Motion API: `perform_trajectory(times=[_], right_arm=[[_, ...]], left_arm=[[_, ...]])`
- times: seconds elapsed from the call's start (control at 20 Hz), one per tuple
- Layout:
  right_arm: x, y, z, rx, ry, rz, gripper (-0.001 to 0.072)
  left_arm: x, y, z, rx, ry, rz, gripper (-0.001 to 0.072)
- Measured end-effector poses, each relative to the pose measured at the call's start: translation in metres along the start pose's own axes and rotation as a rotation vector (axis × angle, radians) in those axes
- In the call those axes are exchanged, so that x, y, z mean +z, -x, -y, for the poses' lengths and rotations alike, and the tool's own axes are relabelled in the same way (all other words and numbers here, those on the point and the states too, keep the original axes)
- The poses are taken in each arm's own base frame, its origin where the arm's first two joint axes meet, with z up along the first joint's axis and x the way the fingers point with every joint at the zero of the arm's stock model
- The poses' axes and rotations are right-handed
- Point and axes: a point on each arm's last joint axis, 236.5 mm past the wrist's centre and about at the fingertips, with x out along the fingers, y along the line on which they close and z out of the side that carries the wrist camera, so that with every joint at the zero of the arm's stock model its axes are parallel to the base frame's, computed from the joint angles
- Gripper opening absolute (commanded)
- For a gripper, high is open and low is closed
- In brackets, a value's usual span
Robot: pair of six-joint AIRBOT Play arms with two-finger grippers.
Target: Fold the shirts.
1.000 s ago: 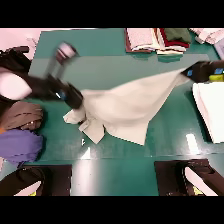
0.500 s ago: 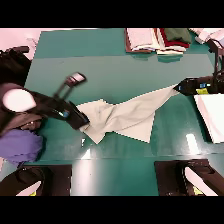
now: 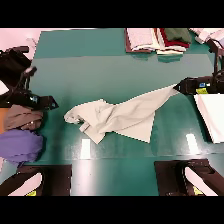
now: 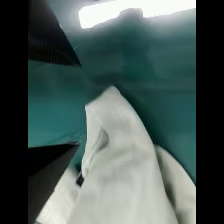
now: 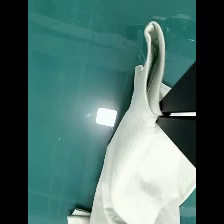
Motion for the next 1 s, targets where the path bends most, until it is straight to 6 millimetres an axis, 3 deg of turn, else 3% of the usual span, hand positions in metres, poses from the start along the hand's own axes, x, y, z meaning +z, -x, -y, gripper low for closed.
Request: perform_trajectory(times=[0.2, 0.5, 0.55, 0.6, 0.65, 0.85, 1.0], right_arm=[[0.001, 0.0, 0.0, -0.001, 0.0, 0.004, 0.0015], [0.001, 0.0, 0.0, 0.0, 0.0, 0.004, 0.0015], [0.001, 0.0, 0.0, 0.0, 0.0, 0.004, 0.0015], [0.001, 0.0, 0.0, 0.0, 0.0, 0.004, 0.0015], [0.001, 0.0, 0.0, 0.0, 0.0, 0.004, 0.0015], [0.006, 0.005, -0.002, 0.0, 0.007, 0.019, 0.0015], [0.032, 0.027, -0.012, 0.0, 0.042, 0.096, 0.0015]], left_arm=[[-0.024, -0.048, -0.012, -0.095, 0.13, -0.106, 0.0552], [-0.032, -0.085, 0.008, -0.183, 0.164, -0.155, 0.0549], [-0.032, -0.088, 0.014, -0.19, 0.153, -0.156, 0.0447], [-0.031, -0.091, 0.017, -0.191, 0.14, -0.15, 0.0122], [-0.03, -0.093, 0.019, -0.189, 0.129, -0.147, 0.0036], [-0.003, -0.079, 0.027, -0.199, 0.093, -0.084, 0.0029], [0.051, -0.024, 0.04, -0.207, 0.026, 0.087, 0.0029]])
